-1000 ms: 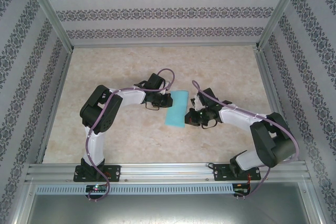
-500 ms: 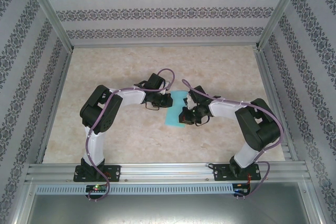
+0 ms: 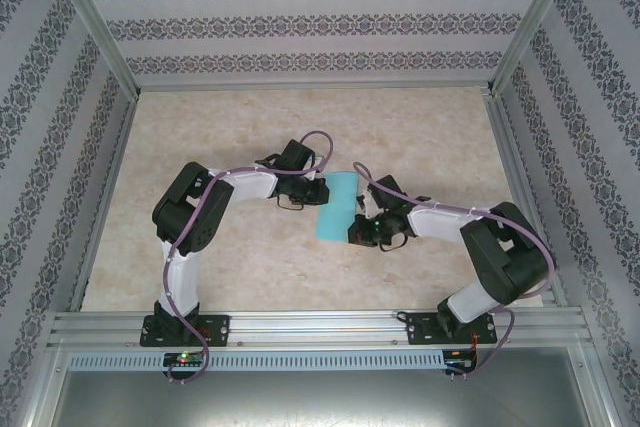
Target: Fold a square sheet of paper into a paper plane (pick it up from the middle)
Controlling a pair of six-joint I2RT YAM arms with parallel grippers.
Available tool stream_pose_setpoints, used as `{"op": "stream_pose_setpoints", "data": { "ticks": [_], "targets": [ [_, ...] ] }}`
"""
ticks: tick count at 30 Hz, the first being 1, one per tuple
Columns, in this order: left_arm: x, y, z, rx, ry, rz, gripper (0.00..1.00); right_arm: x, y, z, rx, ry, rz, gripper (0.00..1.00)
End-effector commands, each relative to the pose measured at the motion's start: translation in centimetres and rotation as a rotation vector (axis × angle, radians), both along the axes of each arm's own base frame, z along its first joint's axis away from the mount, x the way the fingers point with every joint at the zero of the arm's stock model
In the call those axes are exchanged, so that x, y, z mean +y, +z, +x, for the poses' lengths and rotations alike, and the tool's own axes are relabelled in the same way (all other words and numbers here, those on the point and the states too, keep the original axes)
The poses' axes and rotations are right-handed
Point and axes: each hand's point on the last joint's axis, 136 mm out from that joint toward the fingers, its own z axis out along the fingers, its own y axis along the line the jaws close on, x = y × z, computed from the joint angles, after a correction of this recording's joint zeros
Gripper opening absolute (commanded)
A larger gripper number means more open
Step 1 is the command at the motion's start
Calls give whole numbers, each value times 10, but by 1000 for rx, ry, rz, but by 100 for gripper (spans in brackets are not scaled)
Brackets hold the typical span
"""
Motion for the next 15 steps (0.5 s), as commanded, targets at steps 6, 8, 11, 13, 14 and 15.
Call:
{"op": "stream_pose_setpoints", "data": {
  "ticks": [6,8,11,13,14,15],
  "targets": [
    [54,-78,-46,214,20,263,11,-14,11,-16,57,-27,-36,1],
    [53,-78,-46,214,19,260,11,-3,29,2,3,-53,33,1],
    [53,-77,-45,213,19,259,11,6,43,27,-51,-87,79,1],
    [53,-77,-45,214,19,257,11,9,45,43,-69,-107,88,1],
    [53,-77,-45,213,20,257,11,11,43,48,-68,-109,87,1],
    [52,-77,-46,216,19,256,11,13,41,54,-69,-108,82,2]
  ]
}}
